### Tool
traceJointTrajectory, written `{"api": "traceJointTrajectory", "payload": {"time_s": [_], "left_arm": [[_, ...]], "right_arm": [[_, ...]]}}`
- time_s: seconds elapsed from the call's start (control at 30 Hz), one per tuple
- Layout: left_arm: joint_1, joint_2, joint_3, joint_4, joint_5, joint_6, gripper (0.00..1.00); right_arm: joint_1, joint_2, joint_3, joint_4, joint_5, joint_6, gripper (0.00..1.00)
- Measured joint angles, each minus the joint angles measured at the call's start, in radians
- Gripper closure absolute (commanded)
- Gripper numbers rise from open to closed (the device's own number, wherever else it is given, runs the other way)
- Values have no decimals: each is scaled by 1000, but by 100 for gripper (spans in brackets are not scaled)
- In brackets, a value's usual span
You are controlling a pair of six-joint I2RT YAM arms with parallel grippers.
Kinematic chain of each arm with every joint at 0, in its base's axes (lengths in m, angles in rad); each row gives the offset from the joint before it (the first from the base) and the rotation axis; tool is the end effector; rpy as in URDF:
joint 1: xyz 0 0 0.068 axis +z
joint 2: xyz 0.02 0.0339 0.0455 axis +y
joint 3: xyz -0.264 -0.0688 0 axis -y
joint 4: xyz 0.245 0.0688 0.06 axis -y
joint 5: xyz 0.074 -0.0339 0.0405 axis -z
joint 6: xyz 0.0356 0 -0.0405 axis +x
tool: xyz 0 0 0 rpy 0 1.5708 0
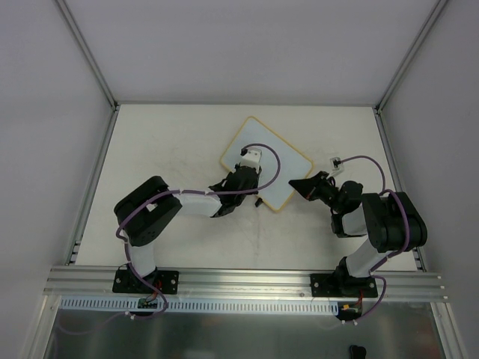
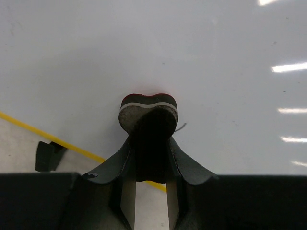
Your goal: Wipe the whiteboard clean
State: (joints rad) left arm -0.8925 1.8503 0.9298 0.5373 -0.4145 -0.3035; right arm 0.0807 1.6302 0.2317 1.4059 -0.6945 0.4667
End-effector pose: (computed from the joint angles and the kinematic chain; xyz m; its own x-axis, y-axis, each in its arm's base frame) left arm 0.2545 -0.2929 0.1687 -0.3668 0.0193 -0.9301 0.3864 0.9126 -0.1335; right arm 0.2355 0.0419 0.1467 -0.3083 0.3219 -0.8952 -0.6283 0.6376 0.4457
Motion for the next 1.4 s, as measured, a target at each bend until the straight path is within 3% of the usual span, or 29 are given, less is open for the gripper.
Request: {"api": "traceJointTrajectory", "payload": {"time_s": [0.3, 0.6, 0.97, 1.4], "left_arm": [[-71, 13, 39, 1, 72, 0, 100], [-72, 20, 56, -10, 111, 8, 100], [86, -13, -1, 15, 340, -90, 100], [155, -28, -30, -32, 347, -119, 100]], "right_arm": [[-6, 0, 0, 1, 8, 0, 100], [-10, 0, 1, 1, 13, 0, 100], [-5, 0, 5, 0, 10, -2, 100], [1, 1, 9, 4, 2, -15, 100]]}}
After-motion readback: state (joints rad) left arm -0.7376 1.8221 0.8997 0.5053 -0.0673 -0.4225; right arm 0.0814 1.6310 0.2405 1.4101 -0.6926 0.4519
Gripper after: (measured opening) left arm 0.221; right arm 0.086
